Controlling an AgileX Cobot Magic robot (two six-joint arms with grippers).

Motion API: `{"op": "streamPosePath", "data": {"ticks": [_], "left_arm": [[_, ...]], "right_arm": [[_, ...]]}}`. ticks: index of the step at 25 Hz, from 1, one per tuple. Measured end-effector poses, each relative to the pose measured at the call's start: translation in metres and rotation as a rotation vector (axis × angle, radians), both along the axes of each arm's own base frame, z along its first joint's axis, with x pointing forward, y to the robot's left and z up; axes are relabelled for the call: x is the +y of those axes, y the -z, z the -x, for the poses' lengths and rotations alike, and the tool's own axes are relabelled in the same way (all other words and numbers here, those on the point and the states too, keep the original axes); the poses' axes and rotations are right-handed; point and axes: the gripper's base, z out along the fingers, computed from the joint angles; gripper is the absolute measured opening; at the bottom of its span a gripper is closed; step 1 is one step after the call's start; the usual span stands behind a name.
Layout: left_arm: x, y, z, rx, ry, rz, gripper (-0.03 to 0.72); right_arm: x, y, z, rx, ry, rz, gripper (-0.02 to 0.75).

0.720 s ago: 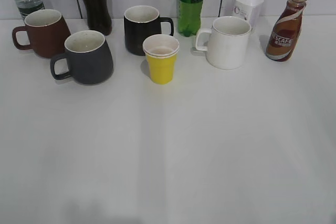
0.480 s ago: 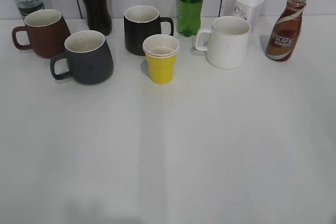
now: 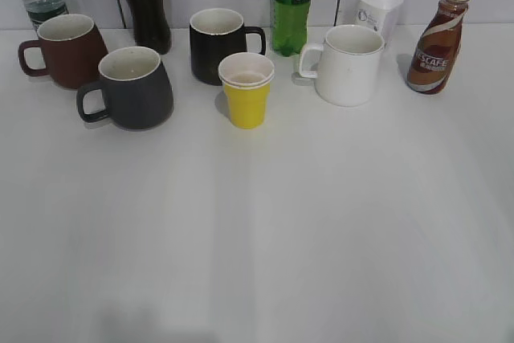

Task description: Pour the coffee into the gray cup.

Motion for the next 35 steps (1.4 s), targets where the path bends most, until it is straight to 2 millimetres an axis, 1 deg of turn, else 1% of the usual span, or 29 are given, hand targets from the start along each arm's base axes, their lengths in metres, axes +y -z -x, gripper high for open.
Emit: {"op": "streamPosePath", "data": {"ticks": [11, 13, 19, 24, 28, 35], "left_arm": [[0.0, -0.001, 0.0, -0.01, 0.0, 0.0, 0.578], [0.0, -0.008, 0.001, -0.052, 0.0, 0.0, 0.577], [0.0, -0.029, -0.003, -0.265, 0.002, -0.001, 0.574], [0.0, -0.046, -0.018, -0.393, 0.003, -0.002, 0.573], [0.0, -0.058, -0.036, -0.463, 0.004, -0.003, 0.571], [-0.001, -0.07, -0.082, -0.508, 0.007, -0.003, 0.565]], "right_arm": [[0.0, 0.0, 0.0, 0.0, 0.0, 0.0, 0.571], [0.0, 0.0, 0.0, 0.0, 0.0, 0.0, 0.571], [0.0, 0.0, 0.0, 0.0, 0.0, 0.0, 0.571], [0.0, 0.0, 0.0, 0.0, 0.0, 0.0, 0.571], [0.0, 0.0, 0.0, 0.0, 0.0, 0.0, 0.571], [0.0, 0.0, 0.0, 0.0, 0.0, 0.0, 0.571]]}}
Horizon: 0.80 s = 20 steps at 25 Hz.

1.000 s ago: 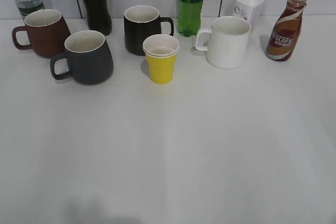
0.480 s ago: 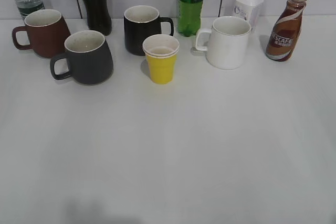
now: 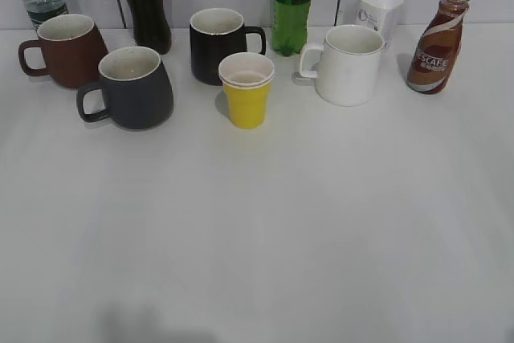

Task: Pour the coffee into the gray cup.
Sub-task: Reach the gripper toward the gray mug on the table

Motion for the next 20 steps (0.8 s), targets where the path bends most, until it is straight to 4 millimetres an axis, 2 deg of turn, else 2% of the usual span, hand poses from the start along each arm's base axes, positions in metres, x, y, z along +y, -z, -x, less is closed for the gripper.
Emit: {"op": "streamPosePath", "data": {"ticks": [2, 6, 10, 15, 20], "left_arm": [[0.0, -0.001, -0.014, -0.035, 0.001, 0.0, 0.562], [0.0, 0.012, -0.04, -0.053, 0.002, -0.006, 0.561], [0.0, 0.039, -0.062, -0.014, 0.004, -0.006, 0.561], [-0.001, 0.077, -0.079, 0.027, 0.007, -0.005, 0.557], [-0.001, 0.105, -0.099, 0.117, 0.009, -0.005, 0.553]], "right_arm": [[0.0, 0.0, 0.0, 0.0, 0.0, 0.0, 0.571], [0.0, 0.0, 0.0, 0.0, 0.0, 0.0, 0.571], [0.0, 0.0, 0.0, 0.0, 0.0, 0.0, 0.571], [0.0, 0.0, 0.0, 0.0, 0.0, 0.0, 0.571], [0.0, 0.0, 0.0, 0.0, 0.0, 0.0, 0.571]]}}
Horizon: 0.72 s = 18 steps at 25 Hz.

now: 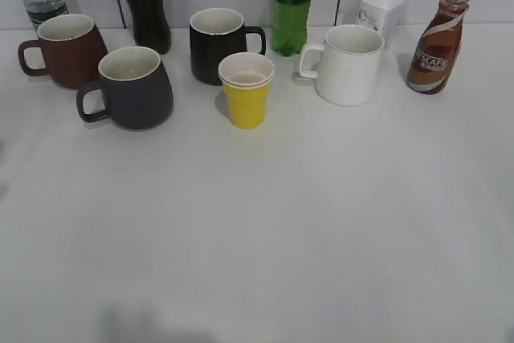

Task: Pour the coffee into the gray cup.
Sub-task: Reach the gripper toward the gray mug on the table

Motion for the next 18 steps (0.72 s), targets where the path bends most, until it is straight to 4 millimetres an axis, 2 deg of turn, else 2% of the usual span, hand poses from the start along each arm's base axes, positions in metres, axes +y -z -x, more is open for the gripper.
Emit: {"op": "streamPosePath", "data": {"ticks": [8, 18], "left_arm": [[-0.005, 0.027, -0.026, 0.059, 0.043, -0.019, 0.543], [-0.042, 0.065, -0.046, 0.122, 0.267, -0.063, 0.536]], "right_arm": [[0.0, 0.0, 0.0, 0.0, 0.0, -0.001, 0.571], [0.0, 0.0, 0.0, 0.0, 0.0, -0.001, 0.571]]}}
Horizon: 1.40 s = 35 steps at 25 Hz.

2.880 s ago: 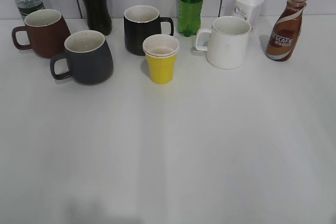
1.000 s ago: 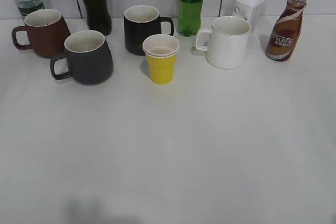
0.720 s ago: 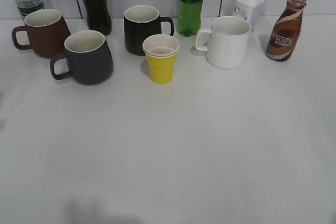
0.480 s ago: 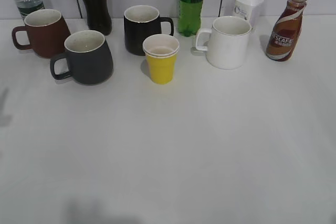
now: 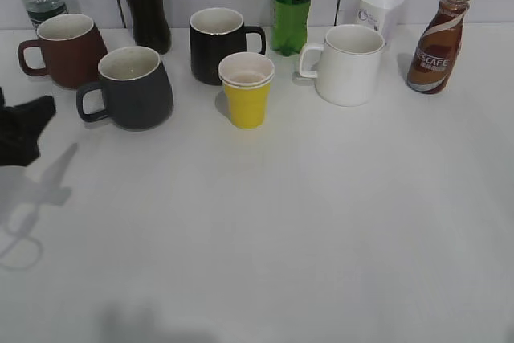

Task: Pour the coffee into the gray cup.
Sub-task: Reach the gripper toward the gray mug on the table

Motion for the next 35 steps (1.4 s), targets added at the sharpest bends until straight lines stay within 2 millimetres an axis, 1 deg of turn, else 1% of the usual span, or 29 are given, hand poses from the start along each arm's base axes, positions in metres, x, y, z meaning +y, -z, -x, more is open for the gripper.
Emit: {"op": "streamPosePath", "data": {"ticks": [3, 7, 11, 17, 24, 30, 35], "left_arm": [[-0.005, 0.013, -0.005, 0.014, 0.023, 0.009, 0.534], [-0.006, 0.029, -0.012, 0.029, 0.014, 0.026, 0.534], [-0.006, 0.038, -0.026, 0.036, -0.011, 0.038, 0.534], [-0.01, 0.047, -0.049, 0.034, -0.017, 0.042, 0.533], [-0.012, 0.061, -0.067, 0.055, -0.019, 0.04, 0.528], [-0.013, 0.061, -0.082, 0.023, -0.039, 0.052, 0.503], [-0.013, 0.066, -0.096, 0.025, -0.059, 0.057, 0.501]], "right_arm": [[0.0, 0.0, 0.0, 0.0, 0.0, 0.0, 0.571], [0.0, 0.0, 0.0, 0.0, 0.0, 0.0, 0.571], [0.0, 0.0, 0.0, 0.0, 0.0, 0.0, 0.571], [0.0, 0.0, 0.0, 0.0, 0.0, 0.0, 0.571], [0.0, 0.0, 0.0, 0.0, 0.0, 0.0, 0.571], [0.0, 0.0, 0.0, 0.0, 0.0, 0.0, 0.571], [0.0, 0.0, 0.0, 0.0, 0.0, 0.0, 0.571]]}}
